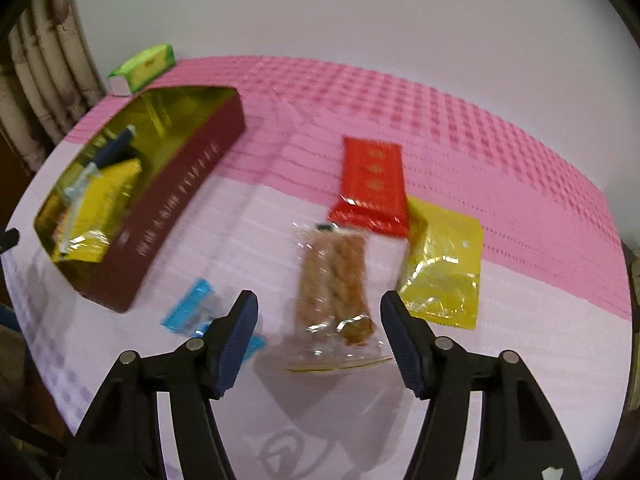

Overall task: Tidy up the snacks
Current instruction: 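Grasp the clear bag of round biscuits with the right tool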

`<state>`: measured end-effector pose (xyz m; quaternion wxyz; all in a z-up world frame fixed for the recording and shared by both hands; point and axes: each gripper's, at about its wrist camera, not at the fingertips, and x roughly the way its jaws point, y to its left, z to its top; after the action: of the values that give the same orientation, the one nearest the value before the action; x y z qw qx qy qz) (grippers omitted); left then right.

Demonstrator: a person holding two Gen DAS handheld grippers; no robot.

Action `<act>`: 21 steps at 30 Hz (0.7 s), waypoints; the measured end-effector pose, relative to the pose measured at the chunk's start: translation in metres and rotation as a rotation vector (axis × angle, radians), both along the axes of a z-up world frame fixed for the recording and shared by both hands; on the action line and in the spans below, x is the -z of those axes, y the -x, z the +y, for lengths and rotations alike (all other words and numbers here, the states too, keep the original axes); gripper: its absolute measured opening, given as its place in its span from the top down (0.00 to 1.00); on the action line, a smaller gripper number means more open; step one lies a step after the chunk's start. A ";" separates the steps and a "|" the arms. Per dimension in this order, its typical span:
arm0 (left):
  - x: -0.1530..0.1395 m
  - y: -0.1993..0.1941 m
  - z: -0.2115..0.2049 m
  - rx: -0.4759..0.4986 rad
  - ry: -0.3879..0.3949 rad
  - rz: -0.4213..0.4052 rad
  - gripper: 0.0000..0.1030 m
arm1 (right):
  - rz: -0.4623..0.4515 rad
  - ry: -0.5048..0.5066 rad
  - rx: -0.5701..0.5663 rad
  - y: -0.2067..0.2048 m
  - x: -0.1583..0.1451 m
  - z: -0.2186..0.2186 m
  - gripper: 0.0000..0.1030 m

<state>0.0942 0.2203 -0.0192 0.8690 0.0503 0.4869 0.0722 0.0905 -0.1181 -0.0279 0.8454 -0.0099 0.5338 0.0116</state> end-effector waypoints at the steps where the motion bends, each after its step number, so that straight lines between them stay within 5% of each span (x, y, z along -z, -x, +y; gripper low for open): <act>1: 0.001 0.000 -0.001 0.000 -0.001 0.001 0.25 | 0.003 -0.002 0.001 -0.001 0.003 -0.001 0.42; 8: 0.000 0.003 -0.010 0.033 -0.010 -0.023 0.25 | 0.008 -0.022 0.007 -0.009 0.024 -0.008 0.54; 21: 0.002 0.023 -0.065 0.165 -0.022 0.015 0.24 | -0.053 -0.023 -0.011 0.016 0.024 -0.019 0.58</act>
<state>0.0713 0.1550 -0.0208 0.8679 0.1003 0.4865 0.0055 0.0746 -0.1368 -0.0518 0.8594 -0.0036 0.5108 0.0222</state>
